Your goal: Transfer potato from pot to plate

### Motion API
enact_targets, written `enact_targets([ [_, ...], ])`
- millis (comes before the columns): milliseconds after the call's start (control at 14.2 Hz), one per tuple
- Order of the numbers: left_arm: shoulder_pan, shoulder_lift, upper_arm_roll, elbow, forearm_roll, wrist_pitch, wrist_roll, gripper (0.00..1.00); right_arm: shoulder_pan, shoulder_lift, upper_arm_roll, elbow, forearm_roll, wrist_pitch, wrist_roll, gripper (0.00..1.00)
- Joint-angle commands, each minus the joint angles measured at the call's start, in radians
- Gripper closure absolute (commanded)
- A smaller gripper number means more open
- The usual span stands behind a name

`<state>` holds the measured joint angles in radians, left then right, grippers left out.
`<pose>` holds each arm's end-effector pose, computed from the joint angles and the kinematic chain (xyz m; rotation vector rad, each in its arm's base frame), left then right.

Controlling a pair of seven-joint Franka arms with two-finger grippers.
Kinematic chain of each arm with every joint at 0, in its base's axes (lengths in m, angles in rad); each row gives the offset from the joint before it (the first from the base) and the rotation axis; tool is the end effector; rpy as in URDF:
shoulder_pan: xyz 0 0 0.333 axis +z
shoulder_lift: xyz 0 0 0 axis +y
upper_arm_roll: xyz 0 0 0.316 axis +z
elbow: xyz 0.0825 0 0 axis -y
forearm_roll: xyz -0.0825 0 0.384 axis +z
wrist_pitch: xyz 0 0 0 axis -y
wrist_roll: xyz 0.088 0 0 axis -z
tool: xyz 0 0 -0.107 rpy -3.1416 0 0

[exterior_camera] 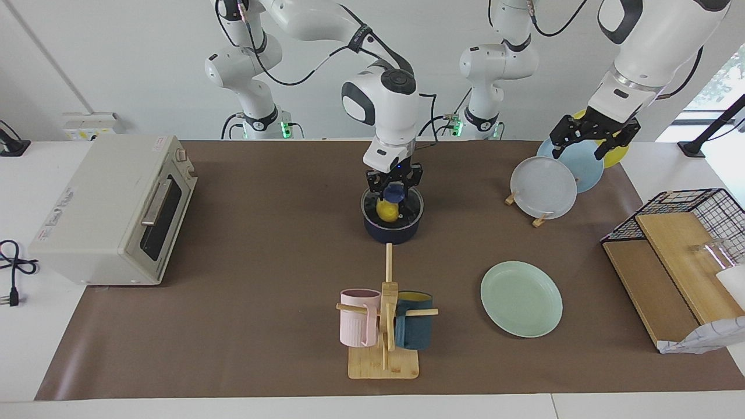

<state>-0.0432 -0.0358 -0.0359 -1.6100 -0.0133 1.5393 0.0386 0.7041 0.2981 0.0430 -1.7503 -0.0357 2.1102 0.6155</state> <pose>0.5378 -0.0445 0.6229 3.1244 -0.1843 -0.0550 0.4758 0.4355 0.4064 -3.1072 -0.2283 -0.0935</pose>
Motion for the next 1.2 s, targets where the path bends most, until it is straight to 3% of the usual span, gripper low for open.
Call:
enact_targets([
  [0,0.016,-0.015,-0.013,-0.015,0.024,-0.008,-0.011,0.00,-0.005,-0.014,-0.002,0.023,-0.015,-0.012,-0.022,0.46],
  [352,0.014,-0.016,-0.015,-0.018,0.024,-0.012,-0.008,0.00,-0.102,-0.014,-0.003,0.193,-0.009,-0.217,-0.132,0.52],
  [563,-0.010,-0.024,-0.018,-0.039,0.024,0.011,-0.016,0.00,-0.205,-0.034,-0.003,0.186,0.000,-0.237,-0.230,0.52],
  [774,-0.107,-0.047,-0.019,-0.079,0.021,0.025,-0.041,0.00,-0.306,-0.045,-0.003,0.173,0.003,-0.268,-0.376,0.52],
  [1126,-0.308,-0.072,-0.022,-0.159,-0.008,0.106,-0.340,0.00,-0.520,-0.089,-0.003,0.046,0.005,-0.256,-0.666,0.51],
])
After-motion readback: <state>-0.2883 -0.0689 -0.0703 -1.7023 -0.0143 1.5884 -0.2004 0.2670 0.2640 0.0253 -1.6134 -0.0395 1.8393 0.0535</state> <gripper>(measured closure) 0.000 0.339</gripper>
